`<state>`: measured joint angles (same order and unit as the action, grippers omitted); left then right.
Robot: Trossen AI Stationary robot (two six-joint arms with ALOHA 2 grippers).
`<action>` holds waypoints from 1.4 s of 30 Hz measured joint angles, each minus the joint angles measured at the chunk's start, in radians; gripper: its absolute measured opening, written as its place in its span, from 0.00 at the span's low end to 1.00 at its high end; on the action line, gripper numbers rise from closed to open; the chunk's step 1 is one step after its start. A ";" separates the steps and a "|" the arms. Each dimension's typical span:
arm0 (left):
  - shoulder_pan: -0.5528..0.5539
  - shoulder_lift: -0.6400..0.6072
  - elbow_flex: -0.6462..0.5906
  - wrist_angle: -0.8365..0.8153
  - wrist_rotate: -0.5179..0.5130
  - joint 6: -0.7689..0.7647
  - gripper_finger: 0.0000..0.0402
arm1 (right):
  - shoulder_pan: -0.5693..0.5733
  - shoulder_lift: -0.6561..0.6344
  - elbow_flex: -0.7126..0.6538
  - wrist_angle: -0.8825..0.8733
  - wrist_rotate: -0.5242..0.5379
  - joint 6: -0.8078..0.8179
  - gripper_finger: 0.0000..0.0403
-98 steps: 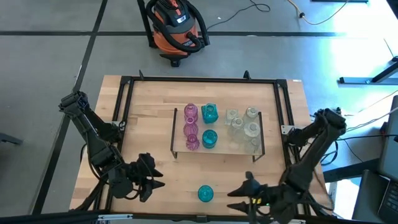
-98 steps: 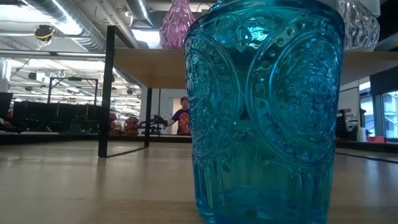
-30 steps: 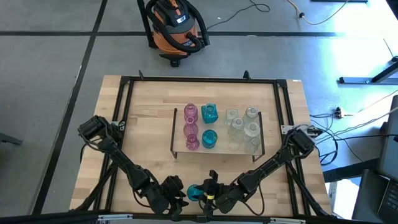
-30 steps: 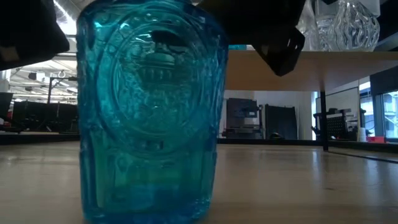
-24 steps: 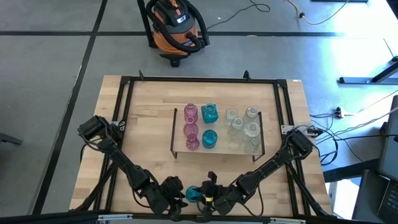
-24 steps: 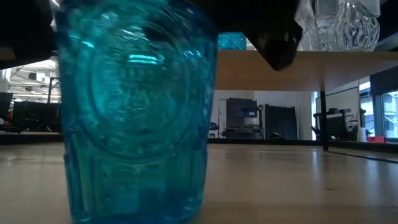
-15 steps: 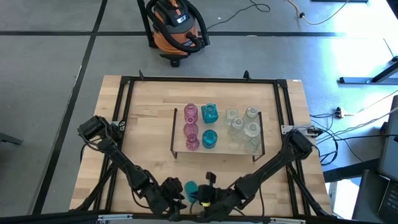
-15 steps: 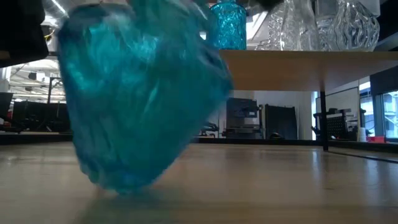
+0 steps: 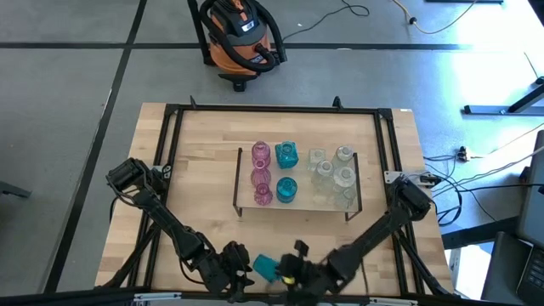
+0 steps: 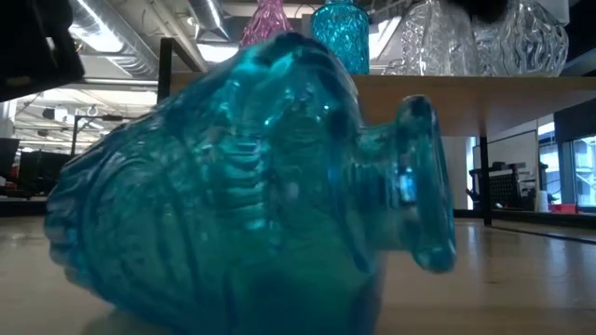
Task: Sort vases onto shelf
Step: Put the blue vase on the shelf aligned with the other blue vase
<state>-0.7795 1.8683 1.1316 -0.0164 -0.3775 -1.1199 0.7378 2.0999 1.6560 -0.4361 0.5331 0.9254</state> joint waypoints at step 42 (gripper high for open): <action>0.085 -0.001 0.000 -0.252 -0.042 0.005 0.45 | -0.051 0.111 -0.068 -0.006 0.025 0.347 0.20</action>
<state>-0.6942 1.8675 1.1316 -0.2684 -0.4197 -1.1145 0.6865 2.2104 1.5883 -0.4416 0.5579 1.2728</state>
